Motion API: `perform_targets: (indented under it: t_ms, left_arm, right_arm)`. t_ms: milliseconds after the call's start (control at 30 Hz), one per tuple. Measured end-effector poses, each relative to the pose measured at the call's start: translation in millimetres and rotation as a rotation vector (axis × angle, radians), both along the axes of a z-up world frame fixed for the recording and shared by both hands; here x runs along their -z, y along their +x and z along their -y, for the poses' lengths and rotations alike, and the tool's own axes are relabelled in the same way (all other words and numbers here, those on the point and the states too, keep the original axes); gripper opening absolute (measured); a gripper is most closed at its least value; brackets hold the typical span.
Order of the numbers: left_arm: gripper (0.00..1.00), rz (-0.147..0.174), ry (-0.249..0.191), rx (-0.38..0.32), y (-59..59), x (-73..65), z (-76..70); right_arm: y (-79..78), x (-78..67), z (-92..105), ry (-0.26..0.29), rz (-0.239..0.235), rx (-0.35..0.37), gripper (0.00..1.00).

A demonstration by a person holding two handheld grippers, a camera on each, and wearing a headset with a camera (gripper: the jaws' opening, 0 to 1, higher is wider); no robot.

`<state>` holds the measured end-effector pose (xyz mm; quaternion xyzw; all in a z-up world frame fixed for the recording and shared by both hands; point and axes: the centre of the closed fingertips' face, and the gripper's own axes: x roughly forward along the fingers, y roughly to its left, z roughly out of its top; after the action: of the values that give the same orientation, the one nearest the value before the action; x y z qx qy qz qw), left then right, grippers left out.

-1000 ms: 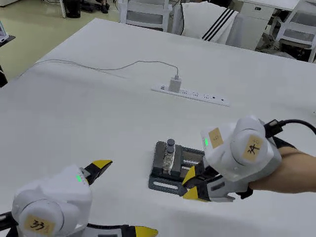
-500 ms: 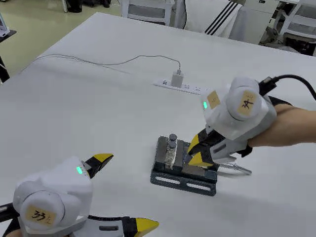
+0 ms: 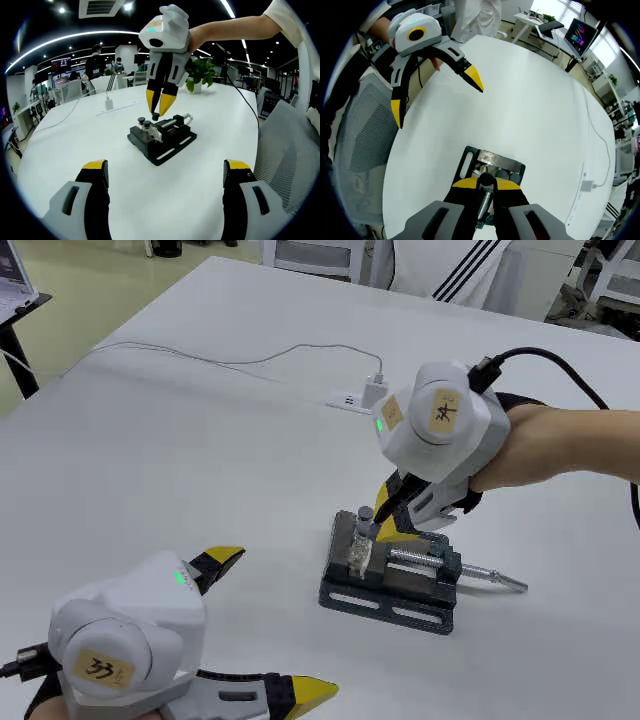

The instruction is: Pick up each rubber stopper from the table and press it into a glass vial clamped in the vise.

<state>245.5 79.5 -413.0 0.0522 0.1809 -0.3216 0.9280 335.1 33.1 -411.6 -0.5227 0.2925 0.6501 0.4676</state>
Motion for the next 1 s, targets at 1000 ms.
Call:
perform_targets:
  t_ms: [1000]
  left_arm:
    - [0.92, -0.022, -0.016, 0.001, 1.8, 3.4, 0.0]
  right_arm:
    - [0.6, 19.9, -5.2, -0.094, -0.047, -0.035, 0.06]
